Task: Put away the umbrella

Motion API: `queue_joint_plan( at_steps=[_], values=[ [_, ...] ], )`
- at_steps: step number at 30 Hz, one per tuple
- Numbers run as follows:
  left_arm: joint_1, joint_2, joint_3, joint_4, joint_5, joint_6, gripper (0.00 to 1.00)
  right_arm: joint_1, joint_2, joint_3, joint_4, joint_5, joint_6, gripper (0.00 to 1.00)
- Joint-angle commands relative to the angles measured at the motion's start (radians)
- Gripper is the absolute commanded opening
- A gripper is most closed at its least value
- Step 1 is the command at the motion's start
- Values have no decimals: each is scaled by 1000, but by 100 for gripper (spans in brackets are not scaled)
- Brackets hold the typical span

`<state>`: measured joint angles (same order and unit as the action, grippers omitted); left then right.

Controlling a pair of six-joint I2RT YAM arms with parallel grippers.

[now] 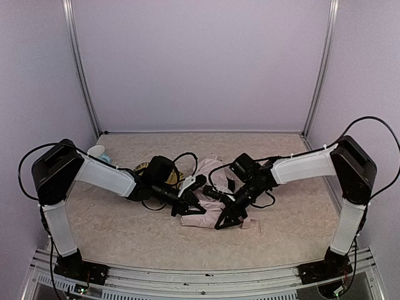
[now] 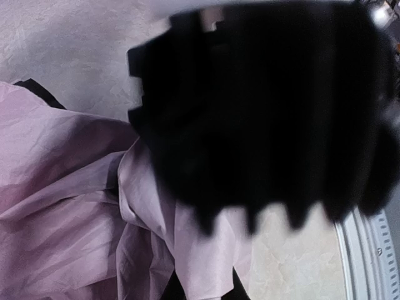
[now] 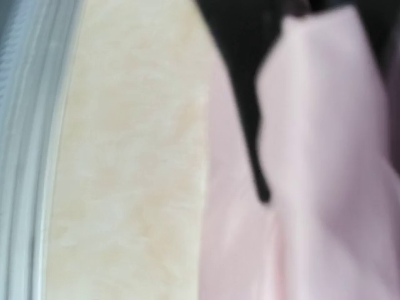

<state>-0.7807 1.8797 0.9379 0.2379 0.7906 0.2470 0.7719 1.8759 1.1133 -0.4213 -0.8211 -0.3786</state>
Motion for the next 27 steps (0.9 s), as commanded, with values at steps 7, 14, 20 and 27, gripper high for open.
queue_joint_plan(
  at_steps=[7,14,20,27],
  values=[
    [79,141,66,-47,145,-342,0,58,-472,-322,453,620,81,70],
    [135,210,93,-16,180,-450,0,284,-463,-465,717,830,-259,76],
    [160,278,117,-15,203,-505,0,306,-278,-391,711,949,-330,80],
    [166,313,147,-44,213,-503,0,291,-114,-317,707,1013,-362,86]
  ],
)
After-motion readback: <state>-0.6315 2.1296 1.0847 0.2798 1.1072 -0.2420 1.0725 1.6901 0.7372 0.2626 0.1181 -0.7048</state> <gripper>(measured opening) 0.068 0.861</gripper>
